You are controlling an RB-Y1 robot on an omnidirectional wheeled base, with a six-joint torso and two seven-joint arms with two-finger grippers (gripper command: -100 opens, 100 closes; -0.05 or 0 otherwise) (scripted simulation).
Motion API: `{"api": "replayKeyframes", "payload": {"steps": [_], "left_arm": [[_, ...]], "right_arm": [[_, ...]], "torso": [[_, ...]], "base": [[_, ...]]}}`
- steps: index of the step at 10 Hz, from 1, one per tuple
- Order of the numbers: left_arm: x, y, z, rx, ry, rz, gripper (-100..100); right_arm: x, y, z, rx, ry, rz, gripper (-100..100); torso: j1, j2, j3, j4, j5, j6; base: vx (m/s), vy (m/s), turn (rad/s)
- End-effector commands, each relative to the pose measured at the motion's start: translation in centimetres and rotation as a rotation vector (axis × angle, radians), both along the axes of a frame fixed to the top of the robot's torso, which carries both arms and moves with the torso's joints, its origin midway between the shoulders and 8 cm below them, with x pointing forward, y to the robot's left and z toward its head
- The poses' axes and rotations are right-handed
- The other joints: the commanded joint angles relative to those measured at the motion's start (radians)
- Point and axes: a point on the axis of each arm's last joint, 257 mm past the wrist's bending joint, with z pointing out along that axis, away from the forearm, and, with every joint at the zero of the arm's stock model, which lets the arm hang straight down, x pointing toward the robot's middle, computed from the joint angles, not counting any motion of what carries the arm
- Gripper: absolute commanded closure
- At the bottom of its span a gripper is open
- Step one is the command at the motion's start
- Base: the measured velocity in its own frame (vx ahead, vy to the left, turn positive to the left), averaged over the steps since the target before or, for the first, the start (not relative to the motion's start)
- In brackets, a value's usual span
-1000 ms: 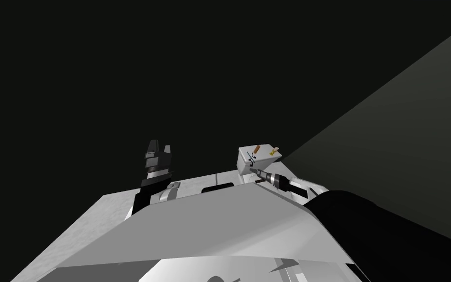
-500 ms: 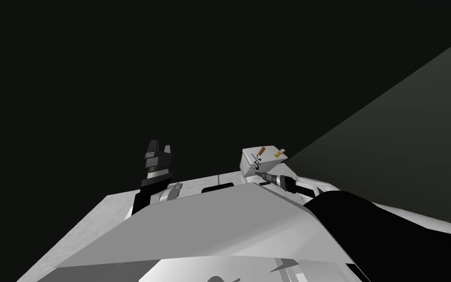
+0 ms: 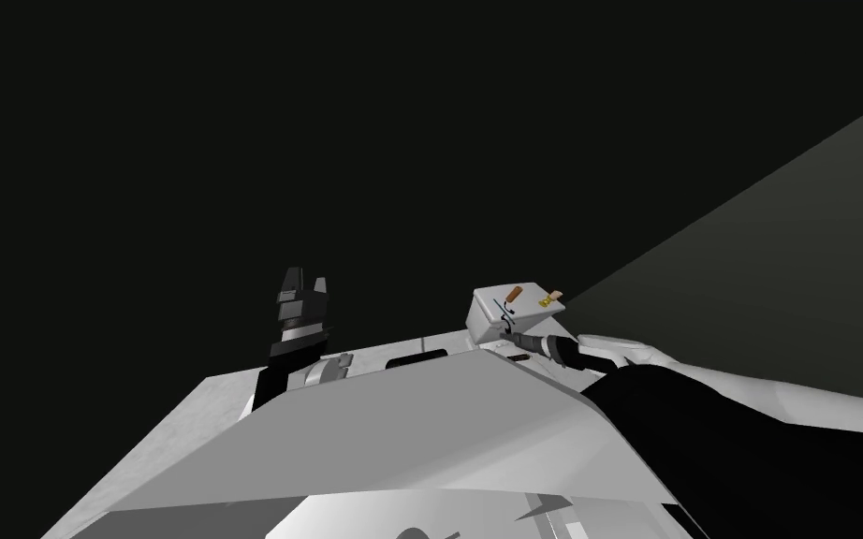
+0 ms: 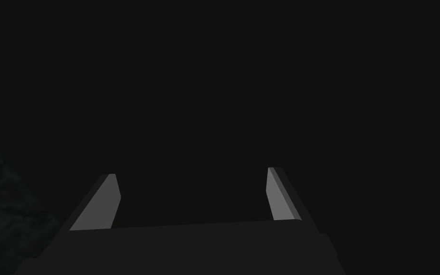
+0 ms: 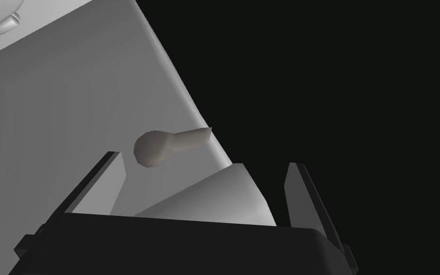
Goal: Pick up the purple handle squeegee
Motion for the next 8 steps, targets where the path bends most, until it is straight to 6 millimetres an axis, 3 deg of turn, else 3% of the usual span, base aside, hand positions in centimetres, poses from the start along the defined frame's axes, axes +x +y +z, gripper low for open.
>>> {"api": "replayKeyframes", "payload": {"steps": [1, 2, 3, 4, 5, 6, 7, 8], "left_arm": [[0.0, 0.0, 0.0, 0.0, 0.0, 0.0, 0], [0.0, 0.0, 0.0, 0.0, 0.0, 0.0, 0], [0.0, 0.0, 0.0, 0.0, 0.0, 0.0, 0], [0.0, 0.0, 0.0, 0.0, 0.0, 0.0, 0], [0.0, 0.0, 0.0, 0.0, 0.0, 0.0, 0], [0.0, 0.0, 0.0, 0.0, 0.0, 0.0, 0], [0.0, 0.0, 0.0, 0.0, 0.0, 0.0, 0], [0.0, 0.0, 0.0, 0.0, 0.0, 0.0, 0]], "right_arm": [[-1.1, -2.7, 0.0, -0.06, 0.049, -0.018, -100], [-0.9, -3.3, 0.5, -0.082, 0.056, 0.002, -100], [-1.9, -5.8, 0.6, -0.137, 0.096, -0.013, -100], [-1.7, -6.1, 0.8, -0.148, 0.099, -0.003, -100], [-2.6, -8.7, 1.2, -0.205, 0.136, -0.016, -100], [-2.5, -8.9, 1.4, -0.213, 0.138, -0.009, -100], [-3.2, -11.2, 1.9, -0.267, 0.17, -0.021, -100], [-3.0, -11.5, 2.2, -0.276, 0.171, -0.013, -100]], "torso": [[0.0, 0.0, 0.0, 0.0, 0.0, 0.0], [0.002, 0.0, 0.0, 0.0, 0.0, 0.0], [0.001, 0.0, 0.0, 0.0, 0.0, 0.0], [0.002, -0.002, -0.001, 0.0, 0.0, 0.0], [0.001, -0.001, -0.001, 0.0, 0.0, 0.0], [0.001, -0.003, -0.001, 0.0, 0.0, 0.0], [0.001, -0.003, -0.001, 0.0, 0.001, 0.0], [0.001, -0.003, -0.002, 0.0, 0.0, -0.001]], "base": [[0.075, 0.129, 0.035], [0.08, 0.111, 0.0], [0.104, 0.126, 0.013], [0.095, 0.107, -0.007], [0.115, 0.124, 0.017], [0.105, 0.115, 0.0], [0.112, 0.119, 0.014], [0.079, 0.102, 0.005]]}}
